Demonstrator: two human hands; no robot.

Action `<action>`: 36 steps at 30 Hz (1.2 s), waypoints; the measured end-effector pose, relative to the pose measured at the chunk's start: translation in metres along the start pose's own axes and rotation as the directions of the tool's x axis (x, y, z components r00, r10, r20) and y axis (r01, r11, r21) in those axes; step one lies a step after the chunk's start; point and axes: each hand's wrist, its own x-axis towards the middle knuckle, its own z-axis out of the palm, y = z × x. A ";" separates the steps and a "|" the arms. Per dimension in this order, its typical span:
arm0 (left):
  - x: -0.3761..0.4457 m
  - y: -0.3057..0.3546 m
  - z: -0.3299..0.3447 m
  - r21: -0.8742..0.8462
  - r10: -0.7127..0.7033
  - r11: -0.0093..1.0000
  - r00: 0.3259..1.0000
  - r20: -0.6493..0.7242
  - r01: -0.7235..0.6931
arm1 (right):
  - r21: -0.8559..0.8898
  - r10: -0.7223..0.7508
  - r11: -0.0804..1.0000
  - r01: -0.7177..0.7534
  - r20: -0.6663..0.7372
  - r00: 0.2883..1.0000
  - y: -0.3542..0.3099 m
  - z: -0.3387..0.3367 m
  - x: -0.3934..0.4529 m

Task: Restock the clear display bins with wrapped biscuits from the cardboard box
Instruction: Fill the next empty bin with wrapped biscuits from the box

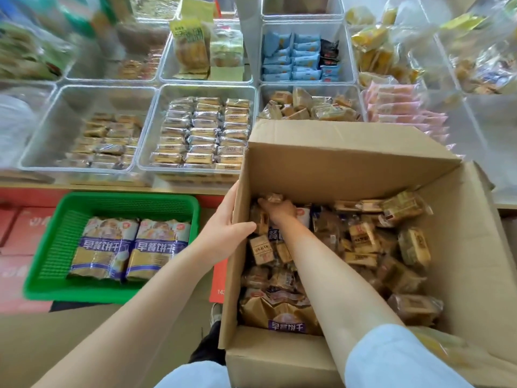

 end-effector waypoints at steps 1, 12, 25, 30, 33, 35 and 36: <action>0.001 0.000 0.000 0.008 0.002 1.000 1.000 -0.003 -0.002 | -0.005 0.010 1.000 -0.010 -0.005 1.000 0.000 0.001 0.002; 0.005 -0.002 -0.003 0.020 0.036 0.999 0.999 -0.007 -0.036 | 0.274 0.084 0.956 -0.110 0.105 0.991 -0.005 -0.046 -0.010; -0.006 0.031 -0.046 -0.035 0.380 0.921 0.916 -0.126 -0.387 | 0.564 -0.538 0.795 0.221 0.490 0.686 -0.088 -0.091 -0.156; 0.007 0.027 -0.152 -0.113 0.351 0.925 0.929 -0.117 -0.363 | 0.305 -0.529 0.847 0.437 0.389 0.754 -0.140 -0.014 -0.185; 0.021 -0.010 -0.231 -0.056 0.262 0.964 0.965 0.037 -0.259 | 0.080 -0.519 0.854 0.515 0.220 0.826 -0.171 0.048 -0.187; 0.035 -0.041 -0.282 0.013 0.199 0.979 0.970 0.137 -0.203 | -0.100 -0.564 0.790 0.604 0.267 0.782 -0.190 0.094 -0.179; 0.043 -0.056 -0.305 0.033 0.178 0.982 0.971 0.162 -0.185 | -0.166 -0.569 0.752 0.638 0.326 0.755 -0.200 0.118 -0.175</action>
